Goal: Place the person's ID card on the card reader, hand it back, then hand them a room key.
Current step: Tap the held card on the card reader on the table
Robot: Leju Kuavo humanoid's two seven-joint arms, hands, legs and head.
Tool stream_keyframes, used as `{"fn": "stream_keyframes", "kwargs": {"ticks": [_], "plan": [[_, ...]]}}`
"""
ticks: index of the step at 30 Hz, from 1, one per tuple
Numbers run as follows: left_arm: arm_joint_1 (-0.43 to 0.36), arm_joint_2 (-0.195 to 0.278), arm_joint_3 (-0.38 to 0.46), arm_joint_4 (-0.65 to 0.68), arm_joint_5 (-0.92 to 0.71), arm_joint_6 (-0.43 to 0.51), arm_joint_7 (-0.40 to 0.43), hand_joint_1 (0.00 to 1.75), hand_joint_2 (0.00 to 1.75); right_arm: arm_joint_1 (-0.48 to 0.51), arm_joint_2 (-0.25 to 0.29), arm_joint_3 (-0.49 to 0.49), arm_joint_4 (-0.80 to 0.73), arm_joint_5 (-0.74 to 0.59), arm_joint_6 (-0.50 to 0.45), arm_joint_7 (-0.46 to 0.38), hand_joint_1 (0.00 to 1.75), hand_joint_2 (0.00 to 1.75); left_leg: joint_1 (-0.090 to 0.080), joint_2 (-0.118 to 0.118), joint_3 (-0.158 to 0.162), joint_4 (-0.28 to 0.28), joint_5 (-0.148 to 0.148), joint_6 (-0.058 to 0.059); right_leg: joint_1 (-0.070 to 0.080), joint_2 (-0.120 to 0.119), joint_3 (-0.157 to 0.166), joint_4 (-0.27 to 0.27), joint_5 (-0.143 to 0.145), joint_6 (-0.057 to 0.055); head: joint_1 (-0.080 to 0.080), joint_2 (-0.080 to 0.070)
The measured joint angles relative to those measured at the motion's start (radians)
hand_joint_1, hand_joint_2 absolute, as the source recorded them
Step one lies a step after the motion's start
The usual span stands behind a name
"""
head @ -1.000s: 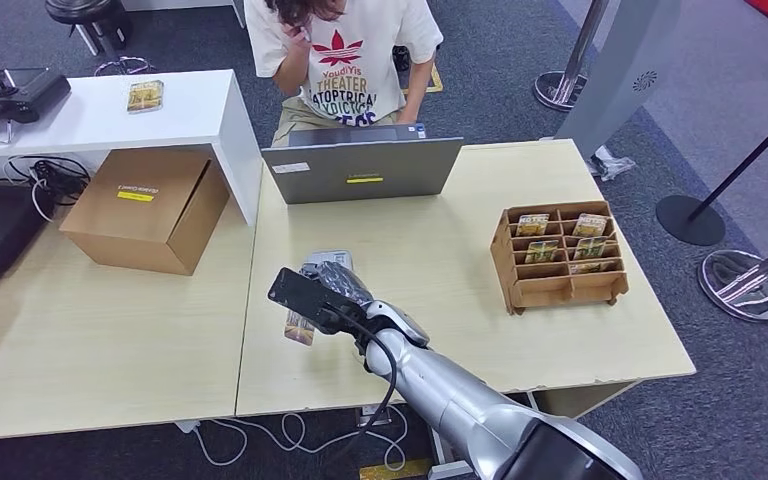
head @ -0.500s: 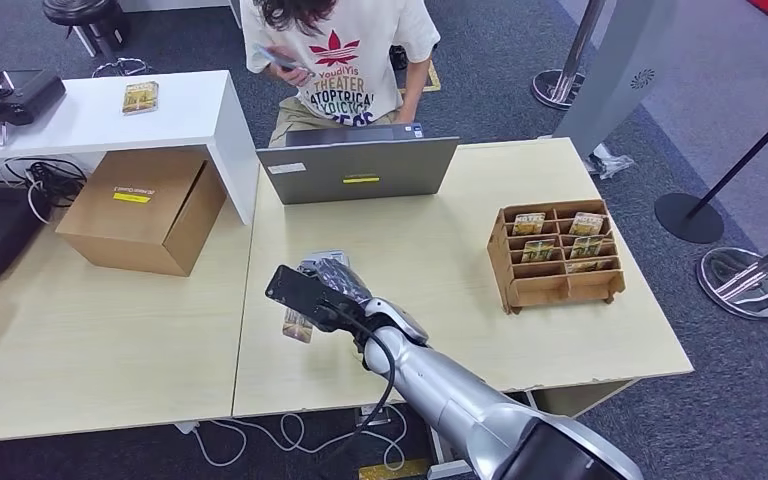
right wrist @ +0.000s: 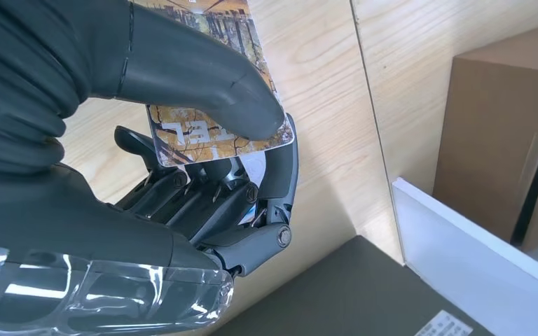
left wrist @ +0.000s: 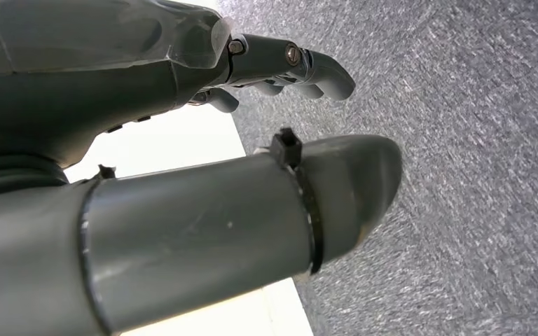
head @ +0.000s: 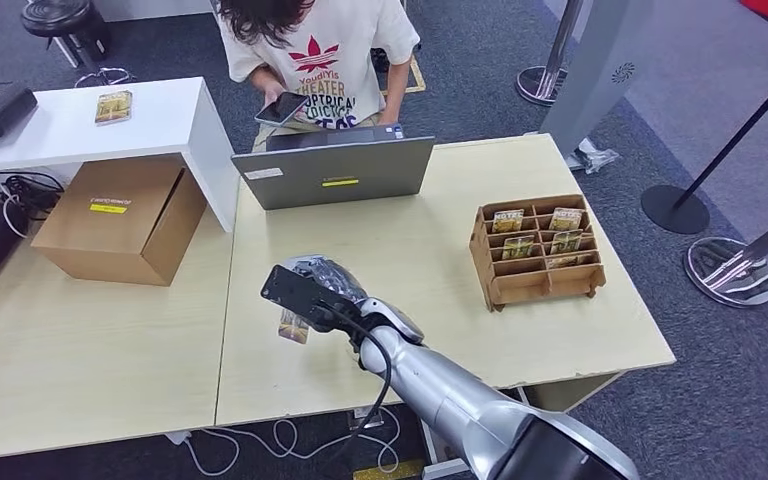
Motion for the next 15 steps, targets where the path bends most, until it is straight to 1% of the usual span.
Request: {"fn": "stream_keyframes", "kwargs": {"ticks": [1, 3, 4, 5, 6, 8, 9, 10, 11, 12, 13, 14, 15], "plan": [[0.000, 0.000, 0.000, 0.001, 0.000, 0.000, 0.000, 0.00, 0.00, 0.000, 0.000, 0.000, 0.000, 0.000, 0.000, 0.000, 1.75, 1.75, -0.003, -0.001, 0.001, -0.003, -0.004, 0.008, 0.002, 0.001, -0.002, 0.000, 0.001, 0.006, 0.000, 0.000], [0.001, 0.000, 0.000, 0.001, -0.001, 0.000, 0.000, 0.00, 0.00, 0.000, 0.000, 0.000, 0.000, 0.000, 0.000, 0.000, 1.75, 1.75, -0.002, -0.001, 0.000, -0.008, 0.000, 0.023, 0.001, 0.000, -0.004, -0.002, 0.002, 0.018, 0.003, 0.000], [0.002, 0.000, 0.000, 0.001, -0.002, 0.000, 0.000, 0.00, 0.00, -0.001, 0.000, 0.000, 0.000, 0.000, 0.000, 0.000, 1.75, 1.75, 0.000, -0.001, 0.001, -0.011, 0.003, 0.031, 0.000, -0.002, -0.008, 0.007, -0.005, 0.023, 0.004, 0.000], [0.001, 0.000, 0.000, 0.001, -0.004, 0.000, -0.001, 0.00, 0.00, -0.002, 0.000, 0.000, 0.000, 0.000, 0.000, 0.000, 1.75, 1.75, 0.001, -0.001, 0.002, -0.015, 0.006, 0.037, 0.000, -0.004, -0.021, 0.034, -0.022, 0.027, 0.005, 0.000], [0.001, 0.000, 0.000, 0.001, -0.005, -0.001, -0.003, 0.00, 0.00, -0.002, 0.000, 0.000, 0.000, 0.000, 0.000, 0.000, 1.75, 1.75, 0.001, 0.000, 0.002, -0.017, 0.007, 0.042, 0.000, -0.006, -0.045, 0.081, -0.049, 0.029, 0.006, 0.000], [0.001, 0.000, 0.000, 0.001, -0.009, -0.002, -0.009, 0.00, 0.00, 0.001, -0.003, 0.000, 0.001, 0.000, 0.000, 0.001, 1.75, 1.75, -0.001, 0.001, 0.000, -0.018, 0.008, 0.047, 0.000, -0.008, -0.112, 0.213, -0.106, 0.030, 0.008, 0.000], [0.002, 0.000, 0.000, 0.001, -0.011, -0.003, -0.011, 0.00, 0.00, 0.004, -0.005, 0.000, 0.002, -0.001, 0.000, 0.001, 1.75, 1.75, -0.002, 0.002, 0.000, -0.017, 0.007, 0.048, 0.000, -0.008, -0.139, 0.265, -0.121, 0.030, 0.008, 0.000], [0.002, 0.000, 0.000, 0.001, -0.012, -0.004, -0.012, 0.00, 0.00, 0.006, -0.007, 0.000, 0.003, -0.001, 0.001, 0.002, 1.75, 1.75, -0.003, 0.002, 0.000, -0.017, 0.007, 0.049, 0.000, -0.008, -0.151, 0.284, -0.116, 0.028, 0.008, 0.000], [0.002, 0.000, 0.000, 0.001, -0.013, -0.004, -0.013, 0.00, 0.00, 0.008, -0.009, 0.000, 0.004, -0.001, 0.001, 0.002, 1.75, 1.75, -0.004, 0.001, 0.001, -0.017, 0.007, 0.049, 0.001, -0.008, -0.143, 0.264, -0.093, 0.024, 0.008, 0.000], [0.002, 0.000, 0.000, 0.001, -0.014, -0.004, -0.013, 0.00, 0.00, 0.008, -0.010, 0.000, 0.005, -0.001, 0.002, 0.002, 1.75, 1.75, -0.005, 0.001, 0.002, -0.016, 0.007, 0.049, 0.002, -0.008, -0.117, 0.210, -0.058, 0.019, 0.008, 0.000], [0.002, -0.001, 0.000, 0.001, -0.014, -0.004, -0.013, 0.00, 0.00, 0.008, -0.011, 0.000, 0.005, -0.001, 0.004, 0.002, 1.75, 1.75, -0.006, 0.000, 0.002, -0.016, 0.006, 0.048, 0.004, -0.008, -0.082, 0.135, -0.024, 0.012, 0.008, 0.000], [0.002, -0.001, 0.000, 0.001, -0.014, -0.004, -0.013, 0.00, 0.00, 0.007, -0.012, 0.000, 0.005, -0.001, 0.007, 0.002, 1.75, 1.75, -0.008, 0.000, 0.002, -0.015, 0.005, 0.045, 0.007, -0.010, -0.048, 0.067, -0.001, 0.006, 0.008, 0.000], [0.002, -0.002, 0.000, 0.001, -0.014, -0.004, -0.013, 0.00, 0.00, 0.006, -0.012, 0.000, 0.005, -0.001, 0.011, 0.001, 1.75, 1.75, -0.009, 0.001, 0.001, -0.015, 0.005, 0.040, 0.009, -0.012, -0.025, 0.020, 0.011, 0.002, 0.008, 0.000]]}}
